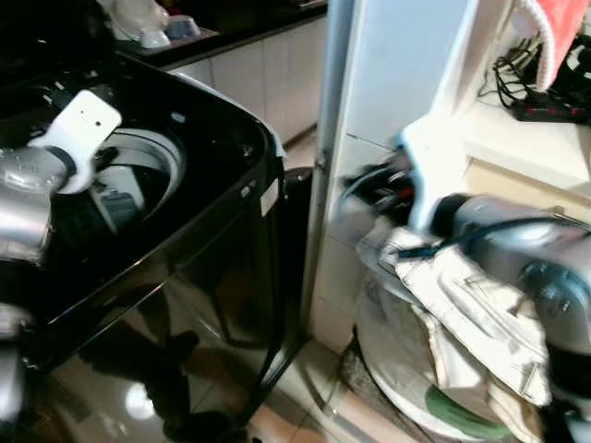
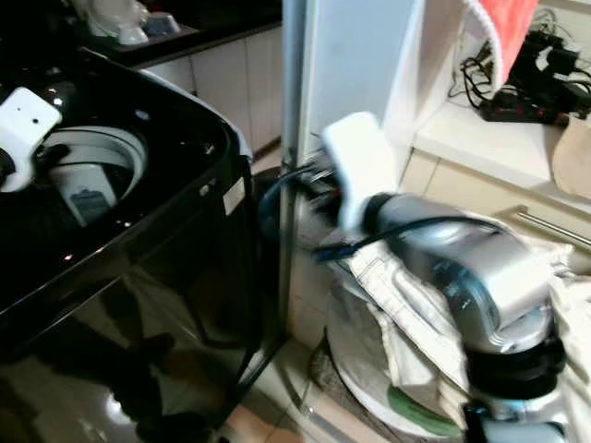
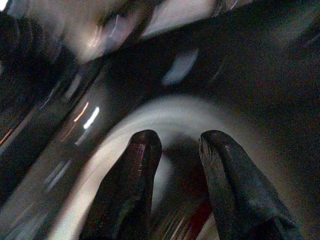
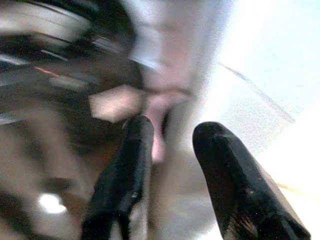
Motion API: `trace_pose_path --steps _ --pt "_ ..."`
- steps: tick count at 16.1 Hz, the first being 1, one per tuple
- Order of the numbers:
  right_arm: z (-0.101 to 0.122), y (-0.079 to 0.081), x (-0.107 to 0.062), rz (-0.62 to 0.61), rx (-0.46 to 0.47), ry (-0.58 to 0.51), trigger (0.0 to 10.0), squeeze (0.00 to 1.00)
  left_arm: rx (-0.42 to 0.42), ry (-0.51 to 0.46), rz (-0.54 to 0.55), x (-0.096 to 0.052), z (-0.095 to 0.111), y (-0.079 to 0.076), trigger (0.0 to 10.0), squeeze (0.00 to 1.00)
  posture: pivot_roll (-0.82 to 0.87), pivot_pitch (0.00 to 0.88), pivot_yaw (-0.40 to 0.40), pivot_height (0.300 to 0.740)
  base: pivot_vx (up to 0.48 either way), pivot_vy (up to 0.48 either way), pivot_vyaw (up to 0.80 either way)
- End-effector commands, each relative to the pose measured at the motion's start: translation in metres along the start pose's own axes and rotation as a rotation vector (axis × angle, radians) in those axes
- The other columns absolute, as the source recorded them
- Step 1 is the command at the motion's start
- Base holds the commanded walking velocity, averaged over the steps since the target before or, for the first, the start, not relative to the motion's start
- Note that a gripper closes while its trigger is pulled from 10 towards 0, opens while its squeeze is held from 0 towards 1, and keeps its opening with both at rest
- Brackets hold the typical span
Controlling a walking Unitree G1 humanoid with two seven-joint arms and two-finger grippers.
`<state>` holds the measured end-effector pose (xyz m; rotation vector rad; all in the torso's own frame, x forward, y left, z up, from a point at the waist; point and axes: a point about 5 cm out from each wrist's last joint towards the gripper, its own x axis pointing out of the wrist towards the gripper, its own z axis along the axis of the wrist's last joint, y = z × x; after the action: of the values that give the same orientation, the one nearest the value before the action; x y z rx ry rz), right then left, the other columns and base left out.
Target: Clothes washing
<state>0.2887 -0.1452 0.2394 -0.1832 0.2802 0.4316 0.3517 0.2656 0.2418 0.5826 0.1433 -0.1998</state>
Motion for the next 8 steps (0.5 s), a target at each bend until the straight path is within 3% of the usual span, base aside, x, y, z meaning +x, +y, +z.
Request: trace_pose_path --steps 1,3,4,5,7,8 --pt "-0.017 -0.034 -0.006 -0.212 0.041 0.099 10.0 1.0 -0.099 -0.271 -0.104 -0.006 0.031 -0.034 10.0 0.0 -0.04 0.0 0.019 0.74 0.0 0.0 0.0" --pt "-0.026 -0.054 -0.013 -0.325 0.071 0.14 10.0 1.0 -0.135 -0.335 -0.172 -0.014 0.037 -0.064 10.0 0.0 -0.05 0.0 0.025 0.74 0.0 0.0 0.0" --pt "-0.03 -0.07 -0.018 -0.385 0.089 0.161 10.0 1.0 -0.133 -0.404 -0.256 -0.022 0.046 -0.095 10.0 0.0 -0.05 0.0 0.025 0.74 0.0 0.0 0.0" --pt "-0.032 -0.074 -0.02 -0.399 0.093 0.171 10.0 1.0 -0.148 -0.434 -0.294 -0.026 0.05 -0.105 10.0 0.0 -0.05 0.0 0.025 0.74 0.0 0.0 0.0" --pt "-0.042 -0.089 -0.024 -0.41 0.091 0.253 10.0 1.0 -0.251 -0.52 -0.507 -0.043 0.063 -0.143 10.0 0.0 -0.05 0.0 0.017 0.74 0.0 0.0 0.0" --pt "-0.045 -0.093 -0.026 -0.415 0.09 0.275 10.0 1.0 -0.26 -0.52 -0.552 -0.048 0.063 -0.152 10.0 0.0 -0.05 0.001 0.016 0.74 0.0 0.0 0.0"
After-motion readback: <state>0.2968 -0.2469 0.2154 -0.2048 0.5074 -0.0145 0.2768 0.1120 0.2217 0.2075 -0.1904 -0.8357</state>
